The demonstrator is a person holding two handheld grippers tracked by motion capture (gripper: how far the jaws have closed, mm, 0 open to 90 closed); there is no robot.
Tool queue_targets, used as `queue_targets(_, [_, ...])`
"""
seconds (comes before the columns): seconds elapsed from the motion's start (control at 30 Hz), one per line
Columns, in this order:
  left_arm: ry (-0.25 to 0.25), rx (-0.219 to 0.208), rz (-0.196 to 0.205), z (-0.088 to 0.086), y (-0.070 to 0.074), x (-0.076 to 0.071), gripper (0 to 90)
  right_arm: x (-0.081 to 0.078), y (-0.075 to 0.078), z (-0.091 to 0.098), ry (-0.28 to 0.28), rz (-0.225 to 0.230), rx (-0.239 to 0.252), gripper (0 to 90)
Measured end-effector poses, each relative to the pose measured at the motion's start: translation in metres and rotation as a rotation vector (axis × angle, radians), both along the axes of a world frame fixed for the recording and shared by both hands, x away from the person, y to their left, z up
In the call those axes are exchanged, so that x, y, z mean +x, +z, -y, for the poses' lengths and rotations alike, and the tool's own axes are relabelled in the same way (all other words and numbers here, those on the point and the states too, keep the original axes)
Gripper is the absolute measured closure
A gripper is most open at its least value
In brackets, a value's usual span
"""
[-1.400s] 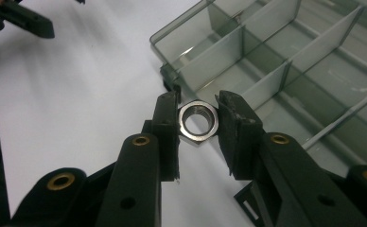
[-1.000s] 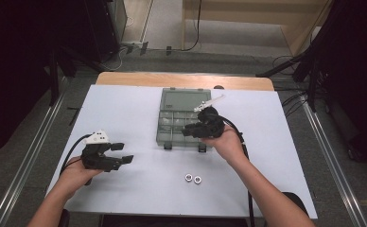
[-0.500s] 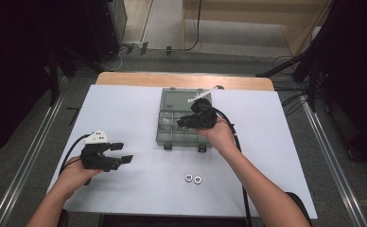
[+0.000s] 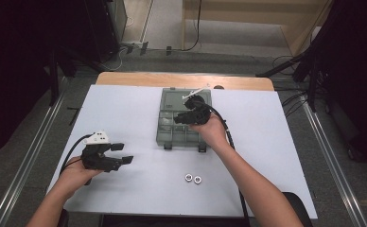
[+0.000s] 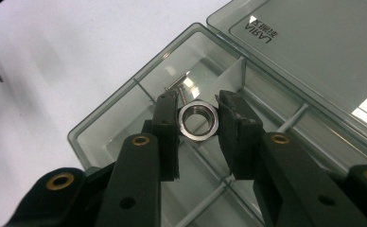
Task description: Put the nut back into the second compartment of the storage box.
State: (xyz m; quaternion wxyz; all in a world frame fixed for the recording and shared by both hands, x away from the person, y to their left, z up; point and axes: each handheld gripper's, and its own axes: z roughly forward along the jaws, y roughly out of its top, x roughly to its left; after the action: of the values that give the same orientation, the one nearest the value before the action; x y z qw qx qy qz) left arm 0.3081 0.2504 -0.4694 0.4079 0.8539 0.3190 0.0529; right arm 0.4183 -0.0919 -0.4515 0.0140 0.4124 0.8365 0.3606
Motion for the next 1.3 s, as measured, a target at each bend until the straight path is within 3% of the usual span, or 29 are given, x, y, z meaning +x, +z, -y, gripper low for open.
queue_targets(0.23, [0.003,0.000,0.003,-0.001,0.000,0.000,31.5,0.005,-0.010,-0.005,-0.002,-0.019,-0.019,69.5])
queue_targets(0.33, [0.003,0.001,0.002,-0.001,0.001,0.000,31.5,0.004,-0.008,-0.005,0.005,0.002,-0.010,57.6])
queue_targets(0.47, [0.003,0.000,0.002,-0.001,0.001,-0.001,31.5,-0.002,0.000,-0.003,0.038,0.036,0.016,50.3])
queue_targets(0.57, [0.004,0.000,0.001,-0.001,0.001,-0.001,31.5,-0.010,0.007,0.001,0.079,0.048,0.049,43.3])
queue_targets(0.7, [0.004,0.008,0.001,-0.001,0.000,-0.001,31.5,-0.024,0.011,0.007,0.107,0.072,0.053,38.5])
queue_targets(1.3, [0.017,0.001,0.006,-0.004,0.001,0.000,31.5,-0.075,0.015,0.035,0.177,0.100,0.129,37.1])
